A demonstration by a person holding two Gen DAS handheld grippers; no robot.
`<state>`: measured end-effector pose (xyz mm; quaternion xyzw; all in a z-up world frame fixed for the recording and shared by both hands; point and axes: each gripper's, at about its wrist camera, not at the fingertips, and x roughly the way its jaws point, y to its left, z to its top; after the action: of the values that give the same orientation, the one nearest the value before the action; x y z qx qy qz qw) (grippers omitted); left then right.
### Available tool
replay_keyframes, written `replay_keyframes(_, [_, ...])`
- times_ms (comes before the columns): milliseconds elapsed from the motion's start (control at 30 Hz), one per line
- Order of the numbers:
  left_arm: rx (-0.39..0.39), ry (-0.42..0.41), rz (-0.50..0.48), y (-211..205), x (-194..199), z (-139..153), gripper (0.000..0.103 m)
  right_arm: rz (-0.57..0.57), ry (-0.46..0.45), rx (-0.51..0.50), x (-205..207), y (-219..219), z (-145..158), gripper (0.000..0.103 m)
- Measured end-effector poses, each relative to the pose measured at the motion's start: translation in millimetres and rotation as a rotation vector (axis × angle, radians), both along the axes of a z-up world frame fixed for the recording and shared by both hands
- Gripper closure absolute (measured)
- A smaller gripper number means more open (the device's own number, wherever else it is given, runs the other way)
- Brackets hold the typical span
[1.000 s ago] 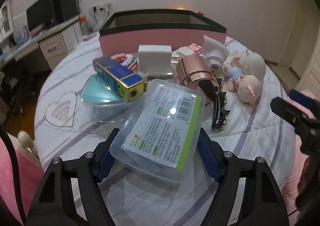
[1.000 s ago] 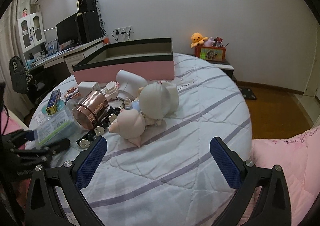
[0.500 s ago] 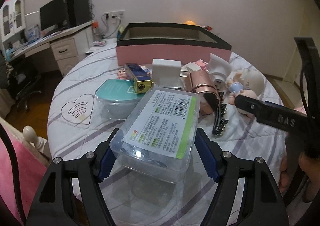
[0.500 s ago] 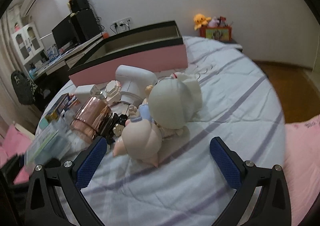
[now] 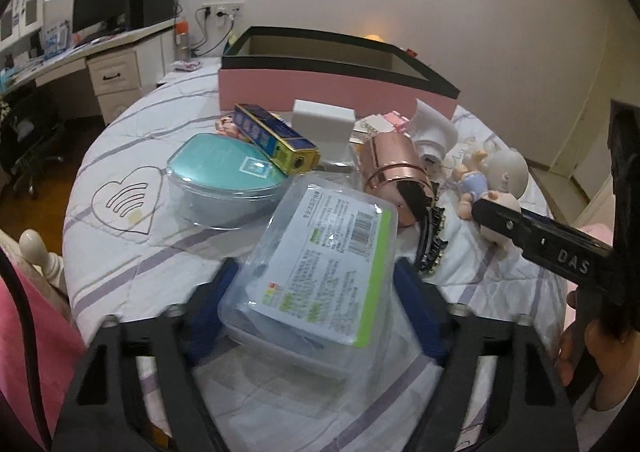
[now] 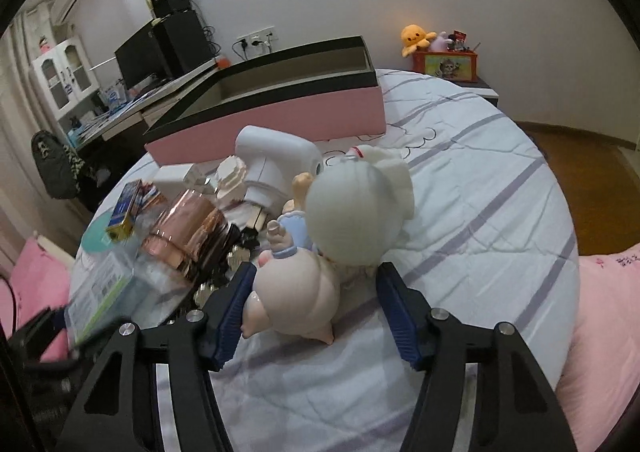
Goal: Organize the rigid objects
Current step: 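Grasp the clear plastic box with the left tool while the right tool grasps the white piggy figurine, then carry the plastic box and piggy figurine into the pink box with both tools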
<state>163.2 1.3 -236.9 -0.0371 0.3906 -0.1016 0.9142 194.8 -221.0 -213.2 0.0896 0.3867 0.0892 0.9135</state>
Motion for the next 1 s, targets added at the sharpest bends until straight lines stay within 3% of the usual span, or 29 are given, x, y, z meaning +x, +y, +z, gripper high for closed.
replay_keyframes(200, [0.007,-0.006,-0.015,-11,-9,1,0.033,0.040,0.008,-0.007,-20,-5,2,0.040])
replay_keyframes(467, [-0.014,0.002,0.013,-14,-6,1,0.021,0.040,0.005,0.069,-20,-13,1,0.039])
replay_keyframes(533, [-0.021,0.004,0.008,-12,-2,0,0.034,0.040,0.014,0.077,-14,-12,0,0.033])
replay_keyframes(600, [-0.008,0.006,-0.007,-14,1,-1,0.036,0.046,0.018,0.076,-9,-9,-2,0.029])
replay_keyframes(667, [0.017,-0.010,-0.018,-16,-2,-1,0.037,0.048,0.010,0.037,-5,-3,-3,0.029])
replay_keyframes(733, [0.019,-0.018,-0.018,-15,-6,0,0.037,0.046,0.008,-0.024,-5,4,-3,0.041])
replay_keyframes(767, [0.015,-0.021,-0.019,-14,-7,1,0.037,0.044,0.002,-0.046,-7,6,-3,0.041])
replay_keyframes(1000, [0.016,-0.080,-0.027,-14,-21,22,0.037,0.073,-0.017,0.004,-21,7,6,0.041])
